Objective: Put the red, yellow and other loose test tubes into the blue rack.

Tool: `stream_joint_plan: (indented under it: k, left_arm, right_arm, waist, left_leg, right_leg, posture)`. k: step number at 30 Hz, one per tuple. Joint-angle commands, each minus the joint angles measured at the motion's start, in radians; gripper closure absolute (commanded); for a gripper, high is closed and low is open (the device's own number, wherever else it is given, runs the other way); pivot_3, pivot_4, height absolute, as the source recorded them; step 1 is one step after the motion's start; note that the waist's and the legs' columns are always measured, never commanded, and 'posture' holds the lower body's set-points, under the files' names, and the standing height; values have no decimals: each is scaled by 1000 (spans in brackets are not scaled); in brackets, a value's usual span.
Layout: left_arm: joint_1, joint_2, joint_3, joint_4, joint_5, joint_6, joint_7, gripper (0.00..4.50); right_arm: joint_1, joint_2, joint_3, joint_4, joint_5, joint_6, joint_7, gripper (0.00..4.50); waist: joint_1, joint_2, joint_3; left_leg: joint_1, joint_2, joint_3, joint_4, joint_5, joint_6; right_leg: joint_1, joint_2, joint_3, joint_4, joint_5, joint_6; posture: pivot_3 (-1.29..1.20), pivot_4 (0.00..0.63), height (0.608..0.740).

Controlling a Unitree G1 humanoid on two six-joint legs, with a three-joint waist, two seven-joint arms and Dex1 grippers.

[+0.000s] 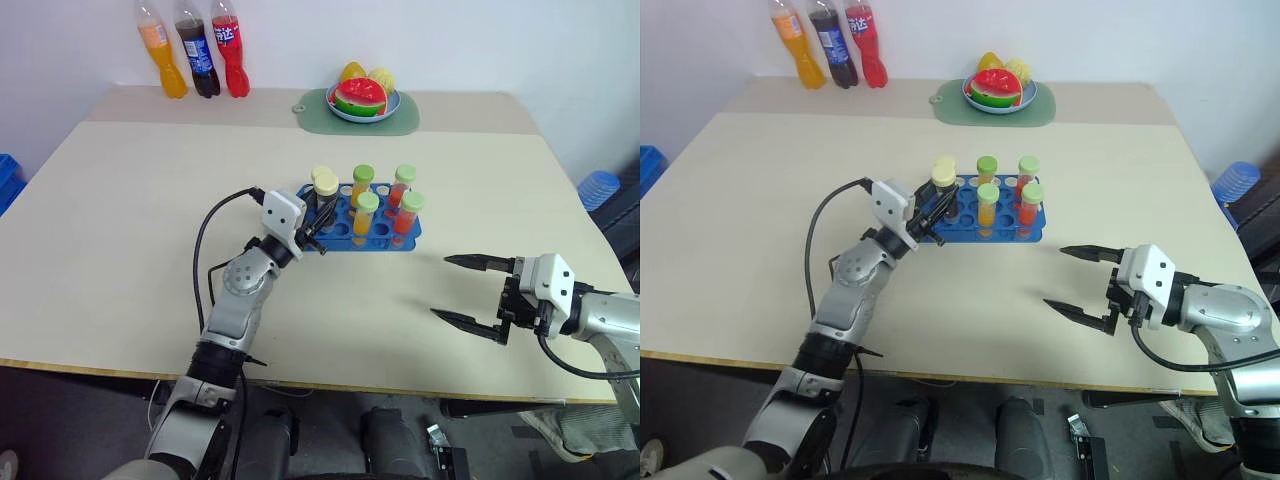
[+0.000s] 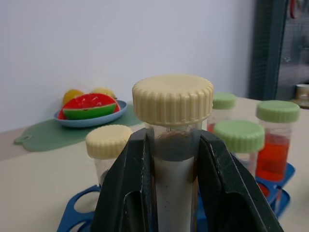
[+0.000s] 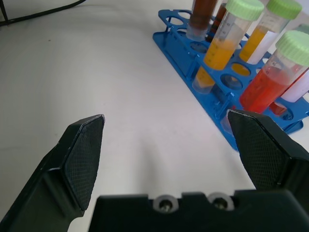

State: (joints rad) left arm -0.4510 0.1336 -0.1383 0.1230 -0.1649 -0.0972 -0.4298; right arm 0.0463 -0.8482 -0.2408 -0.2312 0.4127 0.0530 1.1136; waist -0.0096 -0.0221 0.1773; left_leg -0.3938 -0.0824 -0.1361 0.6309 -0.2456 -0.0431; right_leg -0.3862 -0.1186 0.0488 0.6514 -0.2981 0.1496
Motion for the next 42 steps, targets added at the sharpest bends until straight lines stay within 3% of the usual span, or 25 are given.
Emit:
stream_joint_plan:
  k: [1,14,16,17,21,28,42]
  left_arm:
    - [29,22,12,-43,-4,40,-17,3738]
    - [-7,8,25,19,-8,34,-43,3738]
    - [1,6,39,15,-62,43,-93,2723]
    - [-1,6,44,19,-60,31,-94,2411]
    - [-24,2,58,42,-13,5,-39,359]
    - [12,44,95,-2,-35,-21,-61,359]
    - [435,256,294,-251,-209,-12,-219,359]
  right_arm:
    - [11,-9,-40,-27,15,-7,-4,0]
    - [0,4,-23,-34,14,-8,-20,0]
    - [6,7,-21,-38,11,-10,-24,0]
    - [9,10,-18,-41,9,-11,-27,0]
    - [8,20,-7,-43,6,-12,-37,0]
    - [-35,59,29,3,-32,4,-96,0]
    - [-97,157,38,166,-64,39,-240,0]
  waist:
    - [-1,0,0]
    - [1,0,0]
    - [0,0,0]
    - [0,0,0]
    - [0,0,0]
    - [-5,0,0]
    - [-1,2,-1]
  left_leg:
    - [0,0,0,0,0,0]
    - [0,0,0,0,0,0]
    - [0,0,0,0,0,0]
    - [0,0,0,0,0,0]
    - [0,0,0,0,0,0]
    - [0,0,0,0,0,0]
    - [0,4,0,-2,0,0]
  right_leg:
    - [0,0,0,0,0,0]
    - [0,0,0,0,0,0]
    - [0,0,0,0,0,0]
    - [0,0,0,0,0,0]
    - [0,0,0,0,0,0]
    - [-1,0,0,0,0,0]
    - [-1,0,0,-1,1,-1]
  posture:
    - [0,150,740]
    - [0,150,740]
    - [0,150,740]
    - [0,150,740]
    - [0,150,740]
    - [0,150,740]
    - [0,150,740]
